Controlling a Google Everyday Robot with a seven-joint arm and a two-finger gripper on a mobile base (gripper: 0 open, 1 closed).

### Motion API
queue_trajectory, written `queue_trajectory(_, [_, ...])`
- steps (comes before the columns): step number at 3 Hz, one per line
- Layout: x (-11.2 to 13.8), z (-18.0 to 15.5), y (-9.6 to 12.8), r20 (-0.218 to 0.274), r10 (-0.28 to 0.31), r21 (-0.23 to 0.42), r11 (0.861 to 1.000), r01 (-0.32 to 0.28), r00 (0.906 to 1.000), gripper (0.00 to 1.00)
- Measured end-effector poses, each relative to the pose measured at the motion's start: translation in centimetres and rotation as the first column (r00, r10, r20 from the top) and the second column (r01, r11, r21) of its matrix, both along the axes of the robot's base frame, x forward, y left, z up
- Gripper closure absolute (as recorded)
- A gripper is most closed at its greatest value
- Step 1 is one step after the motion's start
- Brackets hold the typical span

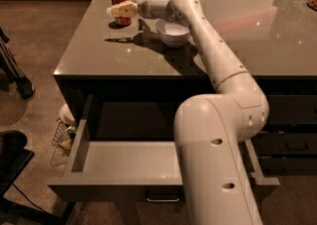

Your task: Place coke can into top drawer

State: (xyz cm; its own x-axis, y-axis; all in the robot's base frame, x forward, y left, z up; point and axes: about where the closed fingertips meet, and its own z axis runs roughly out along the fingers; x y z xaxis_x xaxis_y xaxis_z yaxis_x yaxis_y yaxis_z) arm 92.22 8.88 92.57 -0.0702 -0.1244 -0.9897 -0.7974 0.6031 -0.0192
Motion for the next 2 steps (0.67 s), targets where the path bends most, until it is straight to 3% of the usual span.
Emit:
queue_trajectory(1, [1.3, 0.2, 0.7, 0.009, -0.014, 0.001, 1.000, 0.014, 0.9999, 0.14])
queue_trajectory(2, [1.7, 1.2, 2.4, 0.029, -0.003, -0.006, 1.000, 0.003, 0.9996, 0.45])
